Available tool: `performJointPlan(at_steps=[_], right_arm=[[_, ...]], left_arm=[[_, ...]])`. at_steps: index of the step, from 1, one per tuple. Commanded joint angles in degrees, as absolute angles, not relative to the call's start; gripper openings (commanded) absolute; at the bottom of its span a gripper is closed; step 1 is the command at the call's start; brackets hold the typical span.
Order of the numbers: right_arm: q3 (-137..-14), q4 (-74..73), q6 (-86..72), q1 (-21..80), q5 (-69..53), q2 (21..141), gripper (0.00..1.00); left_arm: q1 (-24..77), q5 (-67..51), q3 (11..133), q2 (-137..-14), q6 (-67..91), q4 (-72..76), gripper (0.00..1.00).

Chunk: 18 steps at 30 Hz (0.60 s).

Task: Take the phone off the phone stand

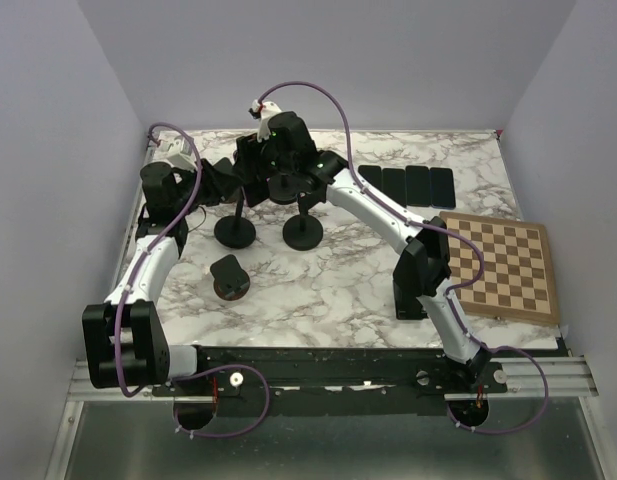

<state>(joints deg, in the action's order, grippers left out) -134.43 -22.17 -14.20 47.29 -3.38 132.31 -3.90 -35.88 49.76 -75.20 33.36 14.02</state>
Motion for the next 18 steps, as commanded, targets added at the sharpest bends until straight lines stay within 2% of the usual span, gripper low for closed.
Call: performJointPlan(at_steps=[1, 3, 6, 11, 15, 18], right_arm=[[-136.21, -23.2, -15.92, 48.16, -6.42, 130.34, 0.01], [-136.23, -23.16, -15.88, 48.16, -6.15, 130.43, 0.01], [-136.01, -22.94, -15.13, 48.08, -6.0, 130.22, 0.01], [-133.07, -21.28, -11.69, 47.86, -9.02, 127.71, 0.01], [-130.99, -20.48, -11.84, 45.77, -19.02, 125.51, 0.01], [-129.31, -18.89, -13.52, 43.19, -27.15, 124.51, 0.01]], left_arm=[[-3.38, -36.76, 51.94, -76.44, 32.58, 15.77, 0.33], [-3.34, -37.6, 52.11, -76.88, 32.87, 15.83, 0.3], [-3.34, -37.54, 52.25, -76.76, 31.93, 14.55, 0.02], [-3.55, -40.29, 53.01, -77.34, 27.18, 10.49, 0.0], [-4.47, -48.61, 55.24, -79.99, 21.55, 7.59, 0.0], [-4.83, -50.45, 56.34, -81.4, 18.89, 6.42, 0.0]])
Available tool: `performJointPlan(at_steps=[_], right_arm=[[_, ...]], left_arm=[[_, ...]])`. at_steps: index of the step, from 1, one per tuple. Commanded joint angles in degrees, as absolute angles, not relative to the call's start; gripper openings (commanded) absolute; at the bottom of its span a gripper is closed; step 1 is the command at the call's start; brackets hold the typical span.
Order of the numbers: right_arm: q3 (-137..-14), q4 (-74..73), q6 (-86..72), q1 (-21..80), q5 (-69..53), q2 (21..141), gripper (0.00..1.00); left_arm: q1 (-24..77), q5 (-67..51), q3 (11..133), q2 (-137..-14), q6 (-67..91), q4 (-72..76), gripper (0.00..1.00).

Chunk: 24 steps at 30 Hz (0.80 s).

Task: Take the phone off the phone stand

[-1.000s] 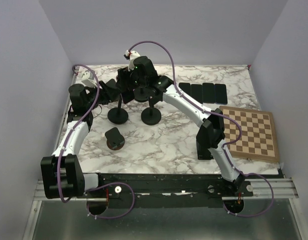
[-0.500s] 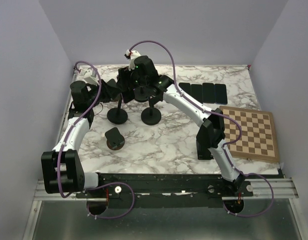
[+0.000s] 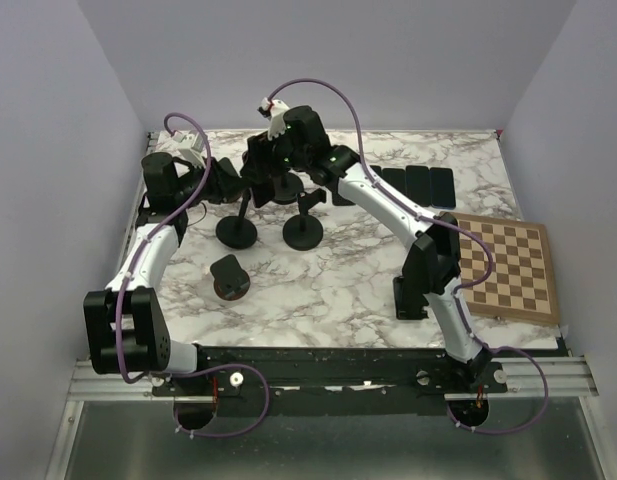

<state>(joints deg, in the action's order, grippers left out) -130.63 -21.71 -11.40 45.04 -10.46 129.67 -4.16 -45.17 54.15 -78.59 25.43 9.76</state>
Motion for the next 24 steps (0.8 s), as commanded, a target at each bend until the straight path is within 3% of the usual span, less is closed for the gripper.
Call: performJointPlan(at_steps=[1, 13, 18, 19, 22, 24], right_arm=[[-129.43, -18.96, -13.51, 42.78, -29.49, 124.68, 0.01], [-126.4, -13.81, -17.65, 42.47, -41.63, 123.98, 0.01], [-123.49, -11.95, -19.93, 42.57, -33.18, 121.57, 0.01], [-123.67, -12.1, -20.22, 42.57, -31.24, 121.59, 0.0], [-125.88, -14.27, -20.79, 42.84, -23.97, 122.71, 0.0], [-127.89, -16.11, -20.56, 43.43, -19.34, 123.68, 0.01]], left_arm=[[-5.0, -50.1, 56.34, -81.55, 18.64, 6.42, 0.0], [-6.51, -45.83, 55.39, -81.18, 18.75, 6.14, 0.0], [-5.91, -46.47, 53.79, -79.94, 19.74, 6.54, 0.0], [-5.47, -46.41, 53.26, -79.21, 20.01, 6.75, 0.04], [-4.66, -47.52, 51.43, -76.18, 23.47, 10.26, 0.34], [-4.57, -47.49, 49.55, -74.23, 26.63, 13.58, 0.42]])
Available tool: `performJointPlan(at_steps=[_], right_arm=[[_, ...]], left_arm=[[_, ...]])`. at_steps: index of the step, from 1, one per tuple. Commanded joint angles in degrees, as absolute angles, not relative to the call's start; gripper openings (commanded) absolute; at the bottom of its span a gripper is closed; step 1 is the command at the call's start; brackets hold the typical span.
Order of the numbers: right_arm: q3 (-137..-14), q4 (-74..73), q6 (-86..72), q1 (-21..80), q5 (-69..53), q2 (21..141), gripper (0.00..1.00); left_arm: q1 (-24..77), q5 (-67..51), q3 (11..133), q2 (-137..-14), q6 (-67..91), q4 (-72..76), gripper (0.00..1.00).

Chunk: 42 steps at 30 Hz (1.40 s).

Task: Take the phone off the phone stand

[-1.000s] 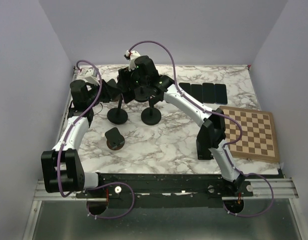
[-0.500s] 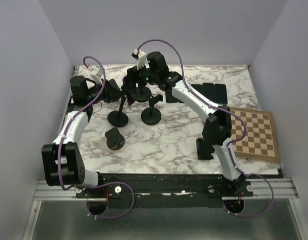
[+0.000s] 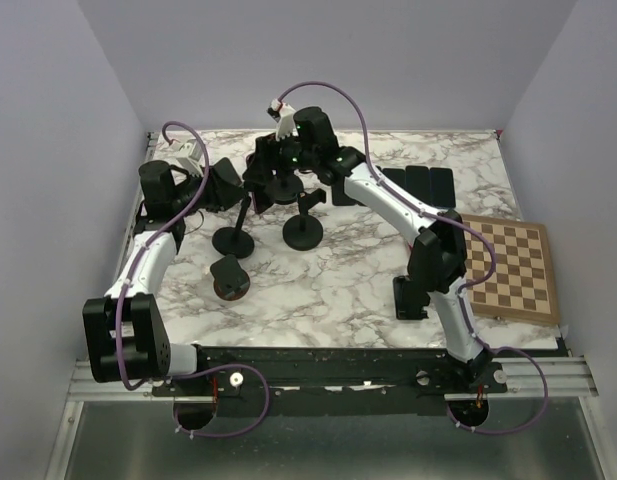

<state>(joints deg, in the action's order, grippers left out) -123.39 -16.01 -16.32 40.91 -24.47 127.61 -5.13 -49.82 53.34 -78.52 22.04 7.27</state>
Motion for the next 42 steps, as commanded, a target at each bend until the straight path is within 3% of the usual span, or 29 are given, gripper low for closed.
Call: performJointPlan(at_steps=[1, 3, 8, 11, 16, 21, 27, 38, 40, 42], right_arm=[[-128.86, -17.11, -20.54, 43.6, -17.63, 124.1, 0.01], [-131.11, -18.7, -21.28, 43.82, -14.98, 125.09, 0.01], [-134.45, -20.94, -21.93, 44.11, -15.07, 126.94, 0.01], [-133.78, -20.44, -22.47, 44.25, -15.5, 126.68, 0.01], [-134.3, -21.62, -20.98, 44.88, -14.07, 127.07, 0.01], [-132.91, -22.57, -18.39, 45.17, -10.22, 126.74, 0.01], [-133.33, -22.78, -17.99, 45.35, -10.01, 126.58, 0.0], [-135.34, -23.12, -18.49, 46.05, -9.38, 127.4, 0.01], [-135.98, -23.69, -18.15, 46.12, -9.33, 127.52, 0.01], [-136.02, -24.25, -17.14, 46.32, -8.68, 127.62, 0.01]], left_arm=[[-4.45, -47.71, 48.86, -73.43, 27.22, 14.54, 0.48], [-4.07, -46.96, 48.39, -72.16, 26.55, 14.31, 0.67], [-3.24, -45.13, 50.08, -73.89, 25.84, 14.33, 0.68], [-2.6, -43.53, 51.7, -75.82, 25.62, 14.23, 0.64], [-2.46, -43.42, 53.2, -76.11, 25.93, 14.63, 0.46], [-2.46, -42.9, 52.27, -73.77, 25.92, 15.41, 0.62], [-2.25, -44.35, 53.33, -75.23, 26.27, 15.64, 0.55], [-0.36, -44.62, 54.46, -77.58, 25.76, 15.14, 0.53], [-0.35, -44.18, 54.83, -77.62, 25.42, 14.79, 0.47], [-0.39, -44.12, 55.28, -77.68, 25.23, 14.55, 0.34]])
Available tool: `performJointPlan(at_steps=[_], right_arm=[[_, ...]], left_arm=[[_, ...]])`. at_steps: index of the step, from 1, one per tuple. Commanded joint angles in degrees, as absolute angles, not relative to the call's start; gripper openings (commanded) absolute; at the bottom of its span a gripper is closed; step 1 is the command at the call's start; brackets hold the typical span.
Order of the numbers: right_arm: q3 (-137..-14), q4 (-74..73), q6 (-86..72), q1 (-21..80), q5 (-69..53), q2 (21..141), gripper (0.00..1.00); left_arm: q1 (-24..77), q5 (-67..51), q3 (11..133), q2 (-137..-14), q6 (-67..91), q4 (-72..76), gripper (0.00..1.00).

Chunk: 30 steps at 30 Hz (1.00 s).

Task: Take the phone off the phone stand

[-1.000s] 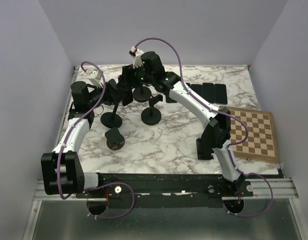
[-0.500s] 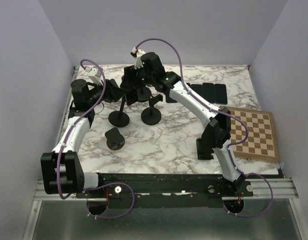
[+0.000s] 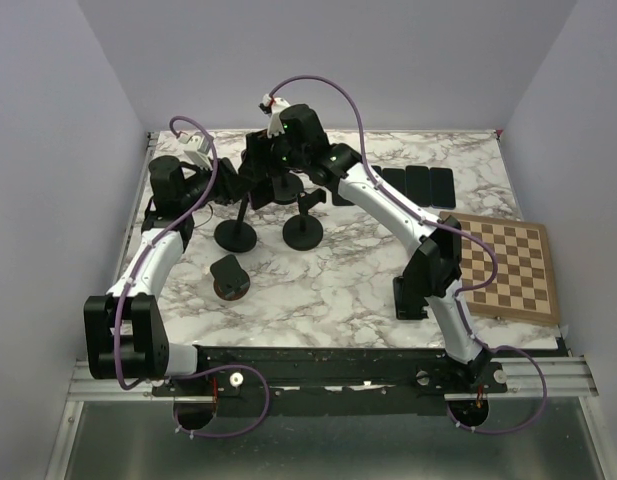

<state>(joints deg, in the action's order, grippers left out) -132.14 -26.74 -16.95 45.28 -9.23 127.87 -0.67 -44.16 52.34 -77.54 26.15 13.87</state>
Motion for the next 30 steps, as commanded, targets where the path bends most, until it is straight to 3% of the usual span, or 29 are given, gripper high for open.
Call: performJointPlan(at_steps=[1, 3, 5, 11, 18, 25, 28, 29, 30], right_arm=[[-135.48, -24.34, -16.5, 46.36, -8.21, 127.45, 0.01], [-133.8, -24.3, -14.49, 46.32, -7.23, 126.97, 0.01], [-131.51, -23.6, -11.95, 46.15, -7.99, 126.08, 0.01], [-125.26, -19.41, -6.07, 42.31, -23.44, 122.53, 0.01], [-126.59, -18.87, -4.47, 40.07, -43.41, 124.34, 0.01], [-119.03, -10.87, -9.7, 40.43, -44.27, 120.98, 0.01], [-120.06, -11.98, -14.03, 40.73, -34.26, 121.2, 0.01], [-119.79, -12.2, -14.64, 40.93, -32.38, 120.87, 0.05], [-118.69, -12.61, -14.74, 42.15, -27.27, 119.8, 0.19]], left_arm=[[-0.44, -44.29, 55.48, -77.78, 25.22, 14.5, 0.27], [-0.39, -45.25, 55.79, -77.96, 24.73, 14.41, 0.18], [-0.51, -46.45, 55.8, -77.94, 23.4, 14.24, 0.01], [-3.8, -59.75, 54.8, -81.61, 23.93, 19.24, 0.0], [-3.96, -63.14, 56.25, -84.83, 19.46, 16.54, 0.0], [-4.66, -60.98, 55.63, -84.67, 17.49, 14.8, 0.0], [-4.66, -59.85, 55.52, -84.31, 18.54, 15.07, 0.0], [-4.65, -59.67, 54.89, -83.87, 19.35, 15.96, 0.0], [-4.58, -58.46, 53.92, -83.43, 20.66, 17.51, 0.0]])
